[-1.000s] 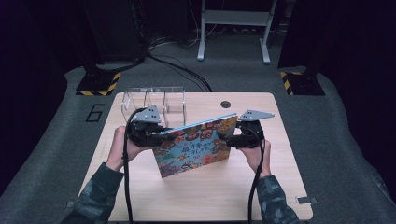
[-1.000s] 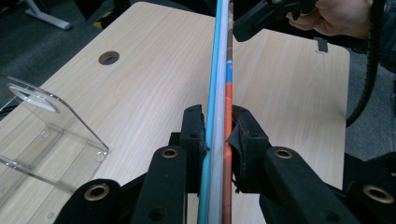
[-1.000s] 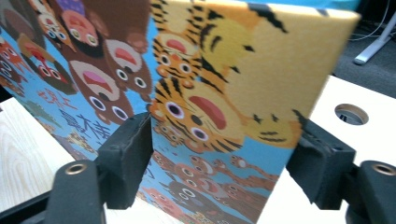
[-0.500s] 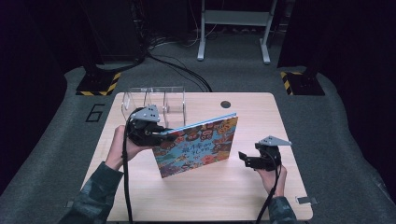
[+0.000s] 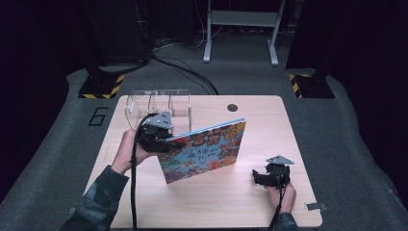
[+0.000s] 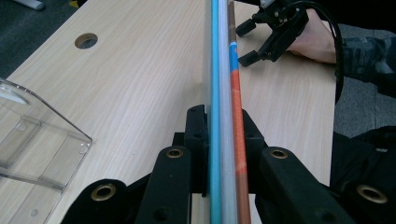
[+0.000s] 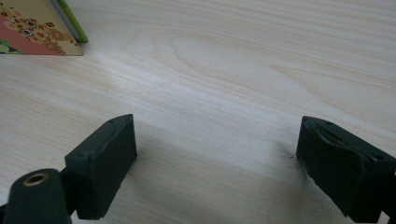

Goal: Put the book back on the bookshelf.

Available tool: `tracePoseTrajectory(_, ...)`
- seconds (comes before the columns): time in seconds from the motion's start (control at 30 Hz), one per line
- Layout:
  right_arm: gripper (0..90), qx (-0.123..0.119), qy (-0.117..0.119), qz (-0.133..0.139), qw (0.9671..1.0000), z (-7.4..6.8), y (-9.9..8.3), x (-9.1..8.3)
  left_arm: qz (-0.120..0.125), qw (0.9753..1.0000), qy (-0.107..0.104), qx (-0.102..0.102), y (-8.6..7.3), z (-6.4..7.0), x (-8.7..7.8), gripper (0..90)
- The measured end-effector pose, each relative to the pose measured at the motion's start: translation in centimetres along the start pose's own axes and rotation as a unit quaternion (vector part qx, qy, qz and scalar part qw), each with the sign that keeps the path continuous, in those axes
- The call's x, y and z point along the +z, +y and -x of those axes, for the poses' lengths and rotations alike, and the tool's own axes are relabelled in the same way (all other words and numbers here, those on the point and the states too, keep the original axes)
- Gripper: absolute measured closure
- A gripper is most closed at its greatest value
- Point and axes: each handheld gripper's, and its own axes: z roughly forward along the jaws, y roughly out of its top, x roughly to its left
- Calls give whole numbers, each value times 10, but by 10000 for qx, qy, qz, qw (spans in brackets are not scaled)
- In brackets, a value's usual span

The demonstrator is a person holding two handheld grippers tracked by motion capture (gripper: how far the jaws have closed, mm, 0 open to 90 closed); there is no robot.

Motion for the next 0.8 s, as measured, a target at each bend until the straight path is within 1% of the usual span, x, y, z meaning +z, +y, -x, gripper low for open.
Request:
tracePoseTrajectory(0.03,114,9,13,-25,10000,0,0,0,-23,10000,-4,22,0,0,0,802)
tracePoseTrajectory(0.07,115,17,17,-19,10000,0,0,0,-37,10000,23,0,1,0,0,803)
tracePoseTrajectory(0.1,121,72,12,-24,10000,0,0,0,-97,10000,0,25,2,-1,-1,804)
tracePoseTrajectory(0.17,127,-25,40,-9,10000,1,-1,-1,-99,9999,20,-4,3,-1,0,806)
tracePoseTrajectory(0.2,130,-5,43,20,10000,0,-1,-1,-130,9999,-23,-21,3,-3,-1,807)
tracePoseTrajectory(0.23,130,-11,47,21,10000,0,-1,-1,-129,9999,2,-7,3,-3,0,806)
tracePoseTrajectory(0.3,131,-11,63,20,10000,1,-1,-1,-182,9998,-38,-36,4,-5,-1,807)
tracePoseTrajectory(0.33,131,-14,73,23,10000,1,-1,-1,-181,9998,2,-71,5,-6,-1,807)
tracePoseTrajectory(0.37,132,-14,73,20,10000,1,-1,0,-221,9997,-44,-58,6,-7,-2,807)
tracePoseTrajectory(0.4,135,-22,100,-16,9999,1,-1,-1,-190,9998,-56,-60,7,-7,-3,807)
tracePoseTrajectory(0.43,135,-21,103,-10,9999,1,-1,-1,-236,9997,-40,-23,8,-7,-3,806)
tracePoseTrajectory(0.5,136,-19,104,-5,9999,1,-1,-1,-259,9997,-37,-13,11,-7,-5,806)
tracePoseTrajectory(0.57,137,-14,105,-1,9999,1,-1,-1,-276,9996,16,-6,15,-6,-7,807)
tracePoseTrajectory(0.6,137,-14,106,-2,9999,1,-1,-1,-324,9995,34,30,17,-6,-9,807)
tracePoseTrajectory(0.63,138,-12,106,1,9999,1,-1,-1,-335,9994,25,18,19,-6,-10,807)
tracePoseTrajectory(0.67,139,-15,108,2,9999,1,-1,-1,-399,9992,33,32,21,-6,-12,807)
tracePoseTrajectory(0.7,140,-8,108,6,9999,1,-1,-1,-391,9992,77,61,23,-6,-14,807)
tracePoseTrajectory(0.73,140,-9,109,7,9999,1,-1,-1,-424,9990,78,63,26,-6,-16,807)
tracePoseTrajectory(0.77,143,-7,112,10,9999,1,-1,-1,-519,9986,75,108,29,-7,-19,807)
tracePoseTrajectory(0.8,143,-2,111,10,9999,1,-1,-1,-528,9985,126,111,31,-6,-21,807)
